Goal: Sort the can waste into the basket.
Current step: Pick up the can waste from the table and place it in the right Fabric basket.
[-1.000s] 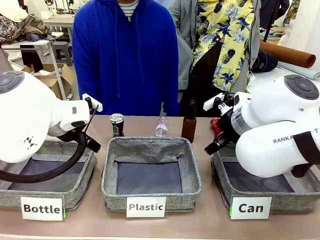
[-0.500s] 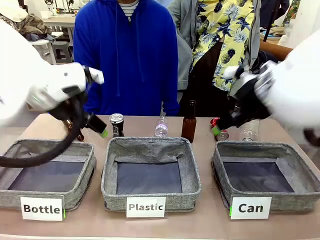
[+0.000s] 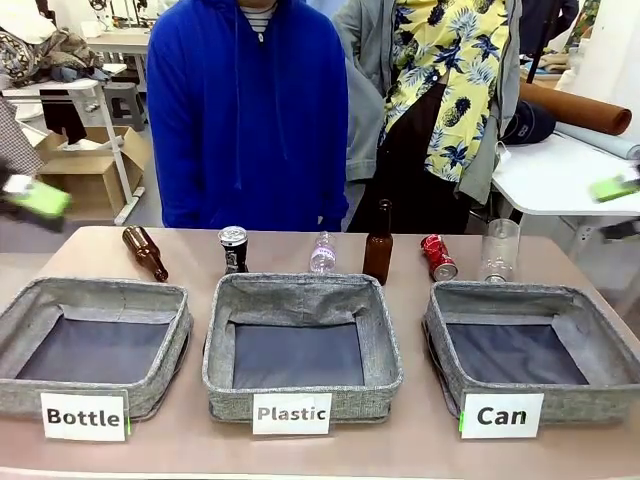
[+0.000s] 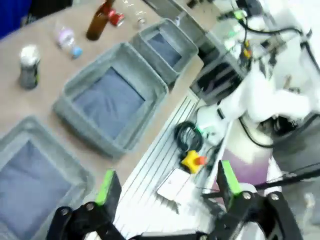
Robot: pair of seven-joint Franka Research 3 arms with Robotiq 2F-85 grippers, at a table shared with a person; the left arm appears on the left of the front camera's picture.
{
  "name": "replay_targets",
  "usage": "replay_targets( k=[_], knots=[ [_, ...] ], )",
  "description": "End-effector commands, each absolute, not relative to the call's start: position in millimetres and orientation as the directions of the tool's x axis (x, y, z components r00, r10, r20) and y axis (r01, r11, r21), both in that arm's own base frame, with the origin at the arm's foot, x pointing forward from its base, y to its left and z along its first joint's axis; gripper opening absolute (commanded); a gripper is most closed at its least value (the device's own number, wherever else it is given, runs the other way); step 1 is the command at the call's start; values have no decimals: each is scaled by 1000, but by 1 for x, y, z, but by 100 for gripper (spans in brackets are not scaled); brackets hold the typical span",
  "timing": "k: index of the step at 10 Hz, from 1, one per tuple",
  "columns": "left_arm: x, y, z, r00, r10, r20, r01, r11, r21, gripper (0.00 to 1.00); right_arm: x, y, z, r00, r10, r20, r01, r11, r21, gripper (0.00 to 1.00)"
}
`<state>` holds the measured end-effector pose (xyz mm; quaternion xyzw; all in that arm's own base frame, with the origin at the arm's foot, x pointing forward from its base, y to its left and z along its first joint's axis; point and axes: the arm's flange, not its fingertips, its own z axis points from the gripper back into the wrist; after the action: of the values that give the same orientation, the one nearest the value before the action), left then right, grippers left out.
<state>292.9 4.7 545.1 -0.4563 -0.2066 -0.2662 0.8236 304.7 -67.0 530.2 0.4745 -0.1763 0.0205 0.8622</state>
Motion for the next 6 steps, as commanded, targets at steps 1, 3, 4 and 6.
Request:
replay_targets(
  k=[1, 3, 4, 6],
  knots=[
    [305, 60, 481, 881, 43, 472, 415, 409, -813, 100, 288, -112, 464, 907, -323, 269, -122, 410, 904, 100],
    [301, 101, 428, 901, 348, 259, 160, 289, -944, 100, 285, -148, 432, 879, -437, 192, -41, 331, 943, 100],
    [287, 80, 412, 861, 463, 209, 109, 234, -966, 100, 288, -156, 420, 872, -465, 151, 29, 357, 934, 100],
    [284, 42, 407, 756, 653, 50, -100, 192, -976, 100, 299, -157, 407, 817, -564, 123, 147, 409, 901, 100]
  ],
)
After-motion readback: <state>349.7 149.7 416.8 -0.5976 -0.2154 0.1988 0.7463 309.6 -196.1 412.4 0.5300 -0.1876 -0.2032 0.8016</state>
